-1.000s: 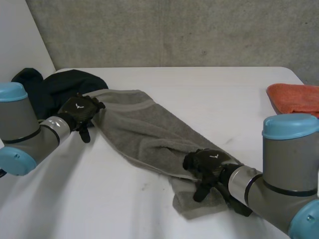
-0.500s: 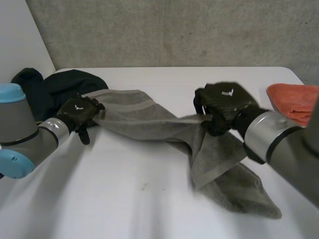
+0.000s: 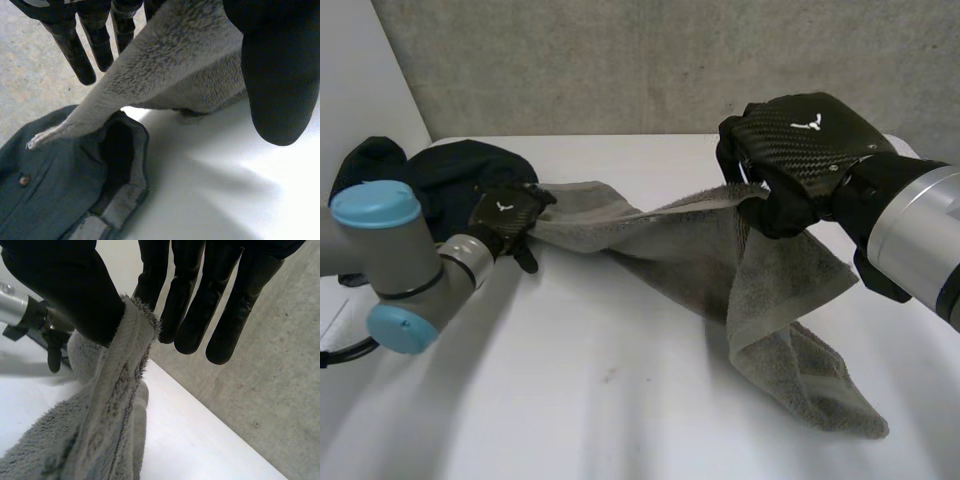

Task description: Fold the laundry.

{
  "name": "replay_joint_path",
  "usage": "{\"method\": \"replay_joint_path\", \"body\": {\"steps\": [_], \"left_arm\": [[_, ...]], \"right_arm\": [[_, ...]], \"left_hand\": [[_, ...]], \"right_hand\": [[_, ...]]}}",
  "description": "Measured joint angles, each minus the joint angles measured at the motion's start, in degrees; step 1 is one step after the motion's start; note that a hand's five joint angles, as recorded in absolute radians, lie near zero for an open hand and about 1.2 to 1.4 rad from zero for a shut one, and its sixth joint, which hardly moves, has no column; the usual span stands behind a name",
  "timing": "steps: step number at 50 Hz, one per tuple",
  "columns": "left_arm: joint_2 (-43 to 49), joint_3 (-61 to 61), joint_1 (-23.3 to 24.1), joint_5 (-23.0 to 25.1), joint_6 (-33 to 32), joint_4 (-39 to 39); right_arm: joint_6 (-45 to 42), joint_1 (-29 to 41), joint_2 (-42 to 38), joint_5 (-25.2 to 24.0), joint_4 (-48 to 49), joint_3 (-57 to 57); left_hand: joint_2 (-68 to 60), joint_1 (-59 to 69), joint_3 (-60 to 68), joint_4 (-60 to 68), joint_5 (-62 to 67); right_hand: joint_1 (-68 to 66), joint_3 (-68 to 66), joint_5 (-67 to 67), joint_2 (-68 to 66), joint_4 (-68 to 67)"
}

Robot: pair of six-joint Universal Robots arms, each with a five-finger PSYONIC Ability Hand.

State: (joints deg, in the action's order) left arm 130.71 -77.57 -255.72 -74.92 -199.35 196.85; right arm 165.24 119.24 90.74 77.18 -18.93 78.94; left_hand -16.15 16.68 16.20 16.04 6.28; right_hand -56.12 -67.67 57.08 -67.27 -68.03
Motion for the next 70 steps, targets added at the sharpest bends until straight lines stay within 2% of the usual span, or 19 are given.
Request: {"method": "replay_joint_path", "body": {"steps": [2,5,7,13,19,21,22,28,32,39,44,45,47,48,50,51,52,58,70], "left_arm": [[0.7,0.6,0.3,-0.7,0.0,0.1],[1.9,2.2,0.8,-3.2,-0.2,0.5],[1.9,2.6,0.9,-4.8,-0.2,0.9],[-3.8,0.7,1.3,-7.7,-0.1,1.7],[-22.7,-9.0,3.3,-8.0,-0.2,1.7],[-22.7,-9.0,3.3,-8.0,-0.2,1.7],[-30.9,-13.3,4.5,-7.9,-0.2,1.3],[-41.9,-20.4,6.5,-7.7,-0.1,-2.5],[-41.4,-21.9,6.9,-7.8,-0.1,-5.4],[-27.5,-20.4,7.2,-8.5,-0.5,-9.7],[-21.0,-18.5,7.5,-8.6,-0.5,-10.4],[-19.5,-17.9,7.5,-8.6,-0.5,-10.5],[-18.3,-17.3,7.5,-8.6,-0.5,-10.4],[-18.0,-17.0,7.5,-8.6,-0.5,-10.3],[-18.0,-16.8,7.4,-8.5,-0.5,-10.2],[-18.1,-16.6,7.3,-8.4,-0.5,-10.1],[-18.3,-16.5,7.3,-8.4,-0.4,-10.0],[-19.2,-16.2,6.9,-8.4,-0.4,-9.9],[-19.9,-16.3,6.1,-8.4,0.0,-10.1]], "right_arm": [[0.0,-0.1,0.3,-0.1,0.0,0.1],[-0.2,-0.3,0.9,-0.2,-0.1,0.8],[-0.5,-0.4,1.1,-0.3,-0.1,1.2],[-2.6,-1.7,1.2,-0.5,-0.4,1.8],[-10.4,-7.8,0.5,-0.7,-1.1,1.3],[-10.4,-7.8,0.5,-0.7,-1.1,1.3],[-14.0,-10.2,-1.0,-0.7,-1.3,0.6],[-19.4,-12.8,-9.1,-0.5,-1.9,-2.7],[-20.5,-12.7,-14.6,-0.3,-2.6,-4.7],[-21.7,-11.9,-28.7,0.2,-8.1,-7.2],[-19.3,-12.0,-32.3,0.2,-8.9,-7.7],[-16.0,-12.1,-33.2,0.1,-8.1,-7.8],[-11.1,-12.3,-33.3,-0.1,-6.6,-7.6],[-8.3,-12.5,-33.0,-0.3,-5.7,-7.3],[-6.4,-12.6,-32.8,-0.5,-5.2,-7.2],[-1.4,-13.2,-31.7,-1.1,-3.8,-6.3],[1.0,-13.8,-30.9,-1.5,-3.2,-5.6],[6.2,-18.3,-26.9,-4.1,-2.4,-1.8],[5.3,-25.4,-25.0,-6.1,-0.3,3.4]], "left_hand": [[-1.4,1.2,0.9,1.1,1.1],[-33.1,36.8,32.8,33.3,32.8],[-47.1,48.2,46.7,47.4,46.6],[-52.1,48.6,51.8,52.5,49.6],[-52.2,48.6,51.9,52.6,49.6],[-52.2,48.6,51.9,52.6,49.6],[-52.3,48.6,51.9,52.6,49.6],[-52.3,48.6,51.9,52.6,49.6],[-52.3,48.6,52.1,52.6,49.6],[-52.4,48.6,52.1,52.6,49.6],[-52.4,48.6,52.1,52.6,49.6],[-52.4,48.6,52.1,52.7,49.6],[-52.4,48.6,52.1,52.8,49.6],[-52.4,48.6,52.1,52.8,49.6],[-52.4,48.6,52.1,52.8,49.6],[-52.4,48.6,52.1,52.8,49.6],[-52.4,48.6,52.1,52.8,49.6],[-52.4,48.6,52.1,52.8,49.6],[-52.4,48.6,52.1,52.8,49.6]], "right_hand": [[0.0,0.0,0.0,0.0,0.0],[0.0,0.0,0.0,0.0,0.0],[0.0,0.0,0.0,0.0,0.0],[0.0,0.0,0.0,0.0,0.0],[-0.1,0.0,0.0,0.0,0.0],[-0.1,0.0,0.0,0.0,0.0],[-0.2,0.0,0.0,0.0,0.0],[-0.4,0.0,0.0,0.0,0.0],[-0.4,0.0,0.0,0.0,0.0],[-0.4,0.0,0.0,0.0,0.0],[-0.4,0.0,0.0,0.0,0.0],[5.2,7.5,-6.3,7.4,7.2],[10.5,14.1,-12.8,14.1,14.3],[18.1,24.0,-22.7,24.0,24.3],[18.1,24.0,-22.7,24.0,24.3],[26.3,34.3,-33.3,33.4,34.5],[27.6,35.5,-34.8,34.9,35.9],[30.8,39.4,-38.9,38.5,39.9],[31.2,40.4,-40.4,38.7,41.0]]}}
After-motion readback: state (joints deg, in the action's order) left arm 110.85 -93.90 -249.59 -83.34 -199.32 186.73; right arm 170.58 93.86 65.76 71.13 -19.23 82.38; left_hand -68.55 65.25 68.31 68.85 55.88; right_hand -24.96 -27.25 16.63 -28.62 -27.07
